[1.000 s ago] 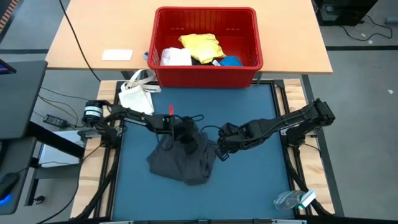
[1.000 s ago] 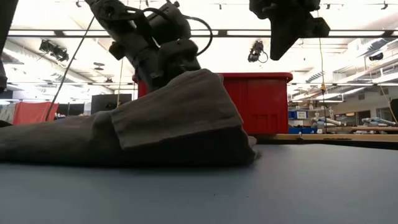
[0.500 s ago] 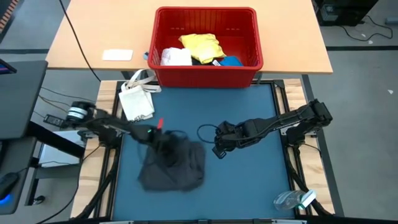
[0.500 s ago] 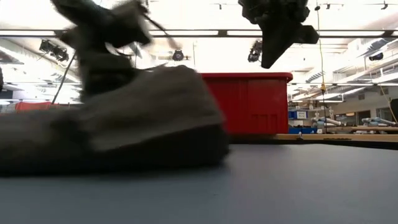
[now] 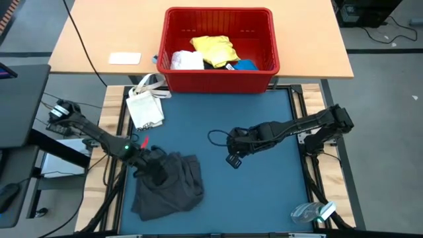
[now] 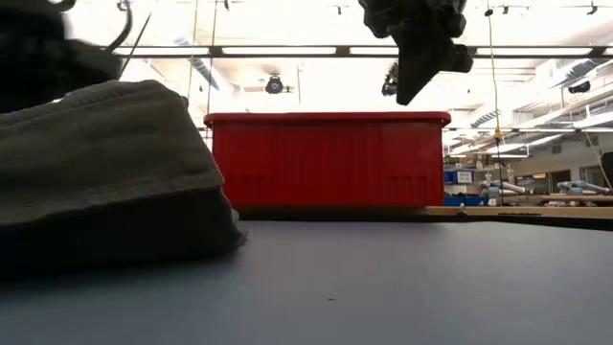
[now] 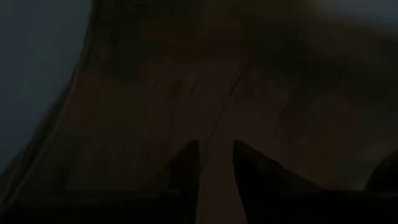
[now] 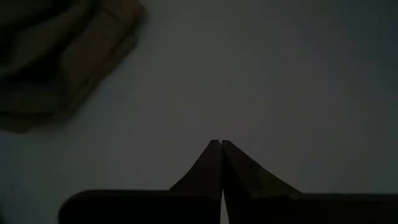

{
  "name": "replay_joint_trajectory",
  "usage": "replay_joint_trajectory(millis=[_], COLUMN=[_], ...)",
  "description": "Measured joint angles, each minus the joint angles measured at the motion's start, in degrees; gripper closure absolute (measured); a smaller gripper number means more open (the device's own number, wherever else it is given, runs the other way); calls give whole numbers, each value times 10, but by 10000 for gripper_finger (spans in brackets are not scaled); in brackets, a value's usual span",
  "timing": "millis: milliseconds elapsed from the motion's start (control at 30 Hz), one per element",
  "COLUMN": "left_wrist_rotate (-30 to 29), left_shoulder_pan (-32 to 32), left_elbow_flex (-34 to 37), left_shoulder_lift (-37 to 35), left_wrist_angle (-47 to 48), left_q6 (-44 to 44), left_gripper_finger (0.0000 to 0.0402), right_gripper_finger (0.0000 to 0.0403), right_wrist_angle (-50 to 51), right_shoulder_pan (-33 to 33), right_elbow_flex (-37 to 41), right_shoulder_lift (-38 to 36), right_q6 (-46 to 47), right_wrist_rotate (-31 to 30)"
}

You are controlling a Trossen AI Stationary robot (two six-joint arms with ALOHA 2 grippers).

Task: Fold laundry
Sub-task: Move the gray shorts to the bottom left of the table, then remove the yellow shirt from the bin

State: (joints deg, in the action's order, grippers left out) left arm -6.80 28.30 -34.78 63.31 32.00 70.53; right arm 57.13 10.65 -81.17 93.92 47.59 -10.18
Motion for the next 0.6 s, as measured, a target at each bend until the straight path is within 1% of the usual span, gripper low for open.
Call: replay_joint_trajectory(millis=[67, 200, 267, 333, 400, 467, 533, 600], left_wrist_rotate=[-15, -27, -34, -36, -39, -38, -32, -5], left_shoulder_pan=[-24, -98, -140, -188, -239, -297, -360, -437], left_elbow_flex=[-1, -1, -7, -32, -63, -99, -132, -170], left_shoulder_lift=[0, -1, -11, -12, -12, -6, 0, 13], left_wrist_angle=[-36, -118, -155, -191, -191, -191, -192, -193], left_q6=[-15, -47, -78, -127, -191, -259, -314, -359], left_gripper_finger=[299, 299, 299, 299, 299, 299, 299, 299], right_gripper_finger=[394, 394, 392, 388, 382, 378, 378, 380], right_wrist_angle=[-15, -39, -47, -55, -69, -93, -124, -151], right_shoulder_pan=[-7, -30, -48, -73, -108, -157, -210, -265], right_elbow_flex=[0, 0, 0, 0, 0, 0, 0, 0], right_shoulder_lift=[-10, -39, -55, -71, -86, -98, -105, -107], right_q6=[-20, -86, -126, -161, -193, -223, -236, -238], right_wrist_rotate=[9, 14, -12, -56, -99, -119, -117, -93])
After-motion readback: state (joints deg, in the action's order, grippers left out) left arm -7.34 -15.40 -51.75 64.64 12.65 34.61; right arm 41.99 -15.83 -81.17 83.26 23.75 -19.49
